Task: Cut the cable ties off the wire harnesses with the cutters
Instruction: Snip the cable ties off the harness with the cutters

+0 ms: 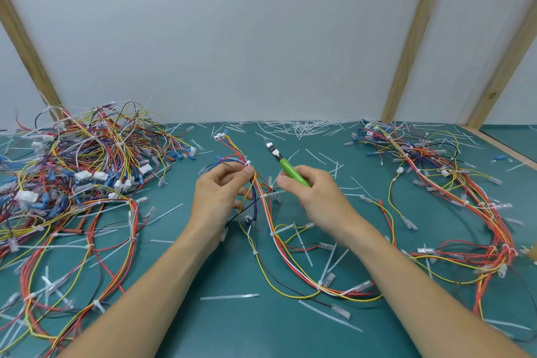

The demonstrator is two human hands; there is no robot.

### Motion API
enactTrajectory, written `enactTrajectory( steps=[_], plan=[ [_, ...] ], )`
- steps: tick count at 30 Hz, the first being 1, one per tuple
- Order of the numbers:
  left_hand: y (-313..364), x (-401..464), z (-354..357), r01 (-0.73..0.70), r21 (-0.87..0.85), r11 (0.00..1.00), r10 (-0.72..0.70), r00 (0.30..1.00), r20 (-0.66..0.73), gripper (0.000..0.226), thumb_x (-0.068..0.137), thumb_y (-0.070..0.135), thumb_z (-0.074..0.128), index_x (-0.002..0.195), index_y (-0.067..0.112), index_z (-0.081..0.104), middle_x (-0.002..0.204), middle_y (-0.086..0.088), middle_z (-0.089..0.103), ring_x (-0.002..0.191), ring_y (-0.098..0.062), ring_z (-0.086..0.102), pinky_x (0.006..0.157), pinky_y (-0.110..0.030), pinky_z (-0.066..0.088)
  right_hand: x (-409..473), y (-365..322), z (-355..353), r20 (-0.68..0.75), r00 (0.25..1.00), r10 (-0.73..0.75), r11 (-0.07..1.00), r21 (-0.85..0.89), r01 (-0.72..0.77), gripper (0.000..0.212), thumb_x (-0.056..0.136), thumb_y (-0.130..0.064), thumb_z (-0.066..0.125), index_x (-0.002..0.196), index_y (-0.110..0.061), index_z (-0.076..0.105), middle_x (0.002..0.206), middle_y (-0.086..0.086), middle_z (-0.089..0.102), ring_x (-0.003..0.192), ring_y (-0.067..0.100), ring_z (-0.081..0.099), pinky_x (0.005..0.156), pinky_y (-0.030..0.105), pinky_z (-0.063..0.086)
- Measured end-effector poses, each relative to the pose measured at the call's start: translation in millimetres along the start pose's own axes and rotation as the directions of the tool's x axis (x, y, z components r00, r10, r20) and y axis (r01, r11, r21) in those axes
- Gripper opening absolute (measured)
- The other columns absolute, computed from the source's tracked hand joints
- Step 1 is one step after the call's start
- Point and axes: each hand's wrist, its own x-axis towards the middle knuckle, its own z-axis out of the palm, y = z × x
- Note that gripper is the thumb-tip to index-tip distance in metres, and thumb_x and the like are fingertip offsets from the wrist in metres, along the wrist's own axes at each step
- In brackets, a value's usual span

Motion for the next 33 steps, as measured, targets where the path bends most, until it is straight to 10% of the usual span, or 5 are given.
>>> enactTrajectory(
  steps=[14, 21, 29, 33],
  plan=[
    [5, 1, 0, 0.006, -0.075, 0.997, -0.006, 1.0, -0.01, 0.022, 0.086, 0.021, 0.076, 0.103, 0.014, 0.063, 0.083, 0.003, 0.07, 0.066, -0.01, 0.066, 0.053, -0.02, 0.048, 2, 6, 4, -0.131, 0.991, 0.019, 1.0, 0.007, -0.018, 0.012, 0.09, -0.015, 0.074, 0.091, -0.024, 0.067, 0.093, -0.005, 0.077, 0.094, 0.016, 0.073, 0.089, 0.035, 0.056],
    [4, 0, -1, 0.012, -0.081, 0.997, -0.005, 0.997, 0.081, 0.034, 0.08, 0.009, 0.081, 0.107, 0.016, 0.063, 0.095, 0.004, 0.071, 0.076, -0.014, 0.071, 0.063, -0.026, 0.057, 2, 0, 3, -0.077, 0.984, 0.159, 0.957, 0.256, -0.135, 0.01, 0.09, -0.017, 0.077, 0.095, -0.019, 0.069, 0.08, 0.0, 0.069, 0.054, 0.006, 0.048, 0.044, 0.017, 0.035],
    [1, -2, 2, -0.013, -0.007, 1.0, 0.014, 0.994, 0.112, 0.023, 0.085, 0.011, 0.077, 0.107, 0.017, 0.071, 0.101, 0.001, 0.076, 0.086, -0.015, 0.074, 0.068, -0.022, 0.057, 0, -5, 0, -0.152, 0.983, 0.106, 0.954, 0.296, -0.057, 0.015, 0.09, -0.005, 0.073, 0.096, -0.017, 0.067, 0.064, -0.012, 0.06, 0.052, 0.004, 0.051, 0.046, 0.02, 0.039],
    [2, -6, 1, 0.044, 0.306, 0.951, -0.016, 0.995, -0.094, 0.029, 0.082, 0.05, 0.076, 0.082, 0.021, 0.072, 0.078, 0.004, 0.074, 0.054, -0.003, 0.063, 0.048, -0.025, 0.043, 2, -8, -1, -0.223, 0.974, 0.048, 0.958, 0.286, 0.018, 0.017, 0.09, 0.001, 0.071, 0.095, -0.014, 0.066, 0.068, -0.008, 0.06, 0.051, -0.001, 0.054, 0.05, 0.013, 0.042]
  ],
)
